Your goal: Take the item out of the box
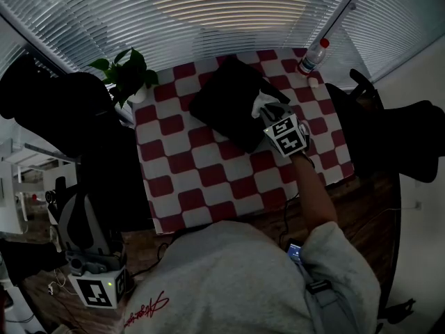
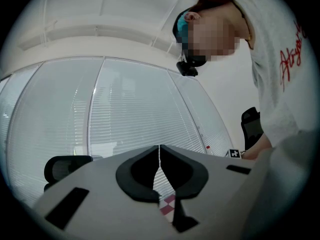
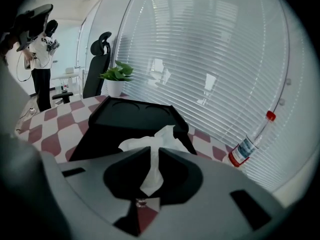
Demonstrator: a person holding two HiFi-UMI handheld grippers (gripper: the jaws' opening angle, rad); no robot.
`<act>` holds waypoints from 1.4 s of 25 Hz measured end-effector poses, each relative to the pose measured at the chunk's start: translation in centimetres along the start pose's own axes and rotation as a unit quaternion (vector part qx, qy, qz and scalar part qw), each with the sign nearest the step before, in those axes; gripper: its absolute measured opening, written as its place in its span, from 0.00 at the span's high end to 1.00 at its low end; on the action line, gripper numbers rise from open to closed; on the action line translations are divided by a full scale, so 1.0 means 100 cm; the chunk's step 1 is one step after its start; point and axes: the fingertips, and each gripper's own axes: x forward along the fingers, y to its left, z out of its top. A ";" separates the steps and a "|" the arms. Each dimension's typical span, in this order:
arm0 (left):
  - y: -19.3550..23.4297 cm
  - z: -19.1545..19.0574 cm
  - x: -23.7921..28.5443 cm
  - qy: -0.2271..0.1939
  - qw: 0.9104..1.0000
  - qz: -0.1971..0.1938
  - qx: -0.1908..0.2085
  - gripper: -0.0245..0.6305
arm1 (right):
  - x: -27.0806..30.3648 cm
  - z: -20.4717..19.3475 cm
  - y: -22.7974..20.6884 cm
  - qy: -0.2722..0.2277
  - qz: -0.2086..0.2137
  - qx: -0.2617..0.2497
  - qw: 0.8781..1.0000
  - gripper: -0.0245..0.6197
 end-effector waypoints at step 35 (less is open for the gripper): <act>0.001 0.004 0.002 -0.013 1.000 -0.012 -0.003 0.93 | -0.080 0.075 -0.008 -0.210 -0.046 0.101 0.972 0.87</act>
